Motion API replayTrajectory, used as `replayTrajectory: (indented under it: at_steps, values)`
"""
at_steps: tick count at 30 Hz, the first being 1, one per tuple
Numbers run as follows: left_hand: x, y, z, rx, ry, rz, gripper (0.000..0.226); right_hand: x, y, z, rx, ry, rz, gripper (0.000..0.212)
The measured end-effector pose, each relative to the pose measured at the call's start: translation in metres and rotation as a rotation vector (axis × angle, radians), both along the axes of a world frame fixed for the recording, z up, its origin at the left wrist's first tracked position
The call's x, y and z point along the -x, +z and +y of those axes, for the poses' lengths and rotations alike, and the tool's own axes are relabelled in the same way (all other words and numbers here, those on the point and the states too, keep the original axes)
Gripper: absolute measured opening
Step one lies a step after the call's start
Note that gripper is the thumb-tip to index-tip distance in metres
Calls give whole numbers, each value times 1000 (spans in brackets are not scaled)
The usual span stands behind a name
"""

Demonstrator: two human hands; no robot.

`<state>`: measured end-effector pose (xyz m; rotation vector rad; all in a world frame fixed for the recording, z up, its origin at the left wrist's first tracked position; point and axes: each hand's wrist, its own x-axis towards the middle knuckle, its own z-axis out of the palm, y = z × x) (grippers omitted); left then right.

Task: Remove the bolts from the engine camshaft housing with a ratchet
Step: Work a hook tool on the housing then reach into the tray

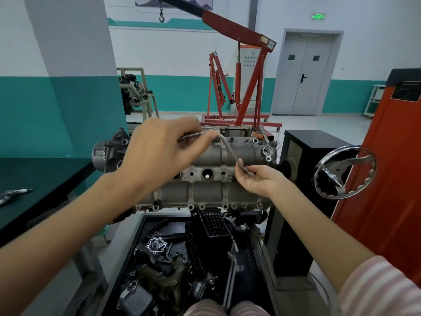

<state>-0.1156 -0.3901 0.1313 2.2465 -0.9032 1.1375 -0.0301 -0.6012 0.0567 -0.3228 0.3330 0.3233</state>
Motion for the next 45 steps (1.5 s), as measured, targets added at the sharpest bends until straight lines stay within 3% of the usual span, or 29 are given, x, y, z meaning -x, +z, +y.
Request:
replayTrajectory:
  at_steps: [10, 18, 23, 35, 40, 45]
  values:
    - [2, 19, 21, 105, 33, -34, 41, -6, -4, 6, 154, 79, -16, 21]
    - [2, 22, 1, -25, 57, -59, 40, -9, -10, 2, 175, 94, -16, 19]
    - [-4, 31, 6, 51, 31, -59, 46, -10, -12, -6, 166, 69, 17, 25]
    - [-16, 25, 30, 195, 62, -15, 47, -16, 0, 3, 168, 55, 42, 10]
    - [-29, 27, 46, 229, 133, 52, 62, -14, 5, 8, 224, 85, 66, 26]
    - [-32, 33, 60, 332, 34, 171, 52, -13, -2, 13, 310, 16, 91, 32]
